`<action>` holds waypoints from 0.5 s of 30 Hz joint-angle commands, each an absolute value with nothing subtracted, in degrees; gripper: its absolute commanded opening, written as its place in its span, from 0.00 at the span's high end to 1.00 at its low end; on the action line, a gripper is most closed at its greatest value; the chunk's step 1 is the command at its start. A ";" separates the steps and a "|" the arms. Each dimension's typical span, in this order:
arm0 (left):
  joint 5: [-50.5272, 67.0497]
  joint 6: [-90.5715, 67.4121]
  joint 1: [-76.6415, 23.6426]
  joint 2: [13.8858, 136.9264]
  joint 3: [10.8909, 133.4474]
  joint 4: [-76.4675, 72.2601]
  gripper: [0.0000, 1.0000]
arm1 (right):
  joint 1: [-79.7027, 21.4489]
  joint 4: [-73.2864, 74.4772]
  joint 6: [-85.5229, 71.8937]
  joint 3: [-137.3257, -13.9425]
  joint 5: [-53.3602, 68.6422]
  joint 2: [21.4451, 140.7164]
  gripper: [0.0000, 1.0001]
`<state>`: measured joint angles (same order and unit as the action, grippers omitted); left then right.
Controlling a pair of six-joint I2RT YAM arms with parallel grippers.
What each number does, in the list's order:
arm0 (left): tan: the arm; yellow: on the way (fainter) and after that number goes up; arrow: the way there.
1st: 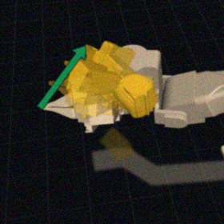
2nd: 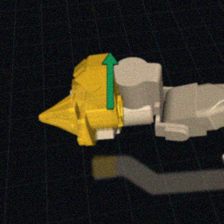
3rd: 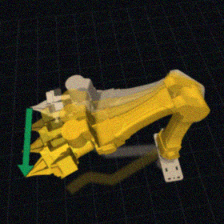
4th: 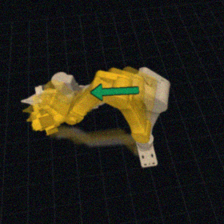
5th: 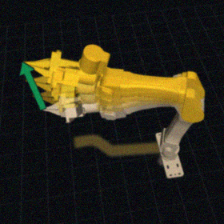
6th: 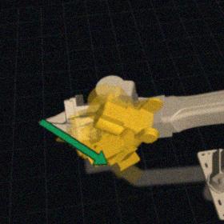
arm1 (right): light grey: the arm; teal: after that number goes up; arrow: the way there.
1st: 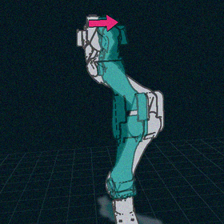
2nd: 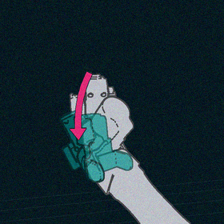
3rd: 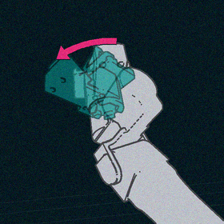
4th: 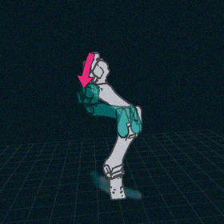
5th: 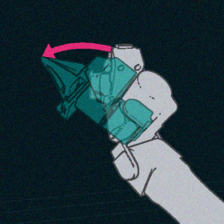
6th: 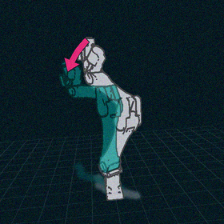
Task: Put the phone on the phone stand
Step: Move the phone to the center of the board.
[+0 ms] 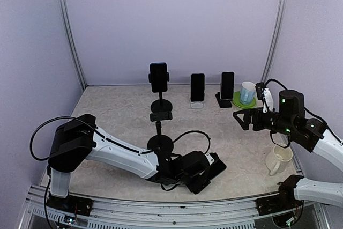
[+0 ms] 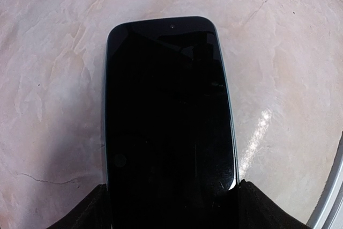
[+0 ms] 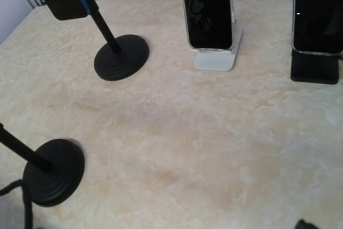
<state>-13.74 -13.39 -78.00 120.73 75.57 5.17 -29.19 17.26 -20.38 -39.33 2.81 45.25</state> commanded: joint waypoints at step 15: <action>-4.13 -7.97 -74.31 125.20 84.52 4.24 0.01 | -28.56 16.44 -19.77 -39.39 3.38 44.69 0.00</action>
